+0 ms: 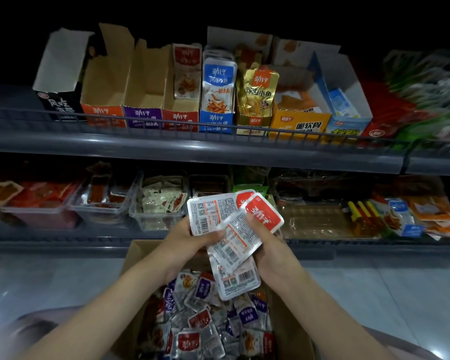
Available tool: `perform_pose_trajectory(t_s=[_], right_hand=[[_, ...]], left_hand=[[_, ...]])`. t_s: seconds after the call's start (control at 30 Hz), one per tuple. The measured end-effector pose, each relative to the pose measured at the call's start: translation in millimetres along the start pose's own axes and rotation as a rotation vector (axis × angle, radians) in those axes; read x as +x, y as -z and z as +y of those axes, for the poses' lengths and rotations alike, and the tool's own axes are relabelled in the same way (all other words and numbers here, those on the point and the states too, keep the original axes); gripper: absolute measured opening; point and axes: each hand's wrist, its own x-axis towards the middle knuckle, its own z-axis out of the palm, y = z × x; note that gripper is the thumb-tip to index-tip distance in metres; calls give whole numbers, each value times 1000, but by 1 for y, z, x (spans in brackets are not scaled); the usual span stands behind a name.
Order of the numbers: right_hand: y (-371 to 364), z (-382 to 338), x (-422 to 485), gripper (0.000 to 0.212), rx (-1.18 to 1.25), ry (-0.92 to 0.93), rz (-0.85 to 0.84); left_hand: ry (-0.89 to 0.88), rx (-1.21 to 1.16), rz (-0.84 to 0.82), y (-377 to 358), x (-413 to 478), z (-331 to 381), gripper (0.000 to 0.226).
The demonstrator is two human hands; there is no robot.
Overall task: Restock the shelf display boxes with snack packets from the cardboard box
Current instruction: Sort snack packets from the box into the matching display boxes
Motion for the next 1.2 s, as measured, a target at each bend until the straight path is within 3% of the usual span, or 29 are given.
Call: perform_pose_trajectory(t_s=[0.17, 0.27, 0.37, 0.47, 0.57, 0.73, 0.87, 0.93, 0.97, 1.03, 1.13, 1.2], right_hand=[[6, -6, 5, 27, -11, 76, 98], [21, -30, 10, 35, 4, 136, 73], [28, -43, 9, 45, -242, 92, -30], [19, -27, 6, 38, -483, 86, -114], [6, -4, 7, 31, -513, 66, -102], [-2, 11, 11, 30, -451, 77, -52], [2, 8, 16, 33, -435, 33, -38], [-1, 6, 14, 49, -469, 35, -26], [0, 8, 14, 68, -472, 29, -39], [5, 10, 15, 96, -480, 12, -110], [-5, 8, 7, 63, -540, 26, -215], [-6, 7, 5, 55, -572, 57, -283]], left_hand=[[14, 17, -75, 0, 4, 3, 49], [-38, 16, -42, 12, 5, 9, 47], [-83, -49, 48, 23, 10, 13, 34], [-93, -28, 40, 20, 12, 11, 27], [-27, 51, -8, 8, 5, 6, 23], [-54, 168, -77, -4, 3, -9, 53], [-42, 1, 19, 1, 11, -9, 73], [-4, 47, 46, 2, 13, -4, 73], [33, 111, 26, 1, 12, -2, 71], [107, 180, -112, -2, 7, 1, 68], [139, 128, -221, -5, 7, -5, 77], [122, 104, -201, -4, 10, -4, 51]])
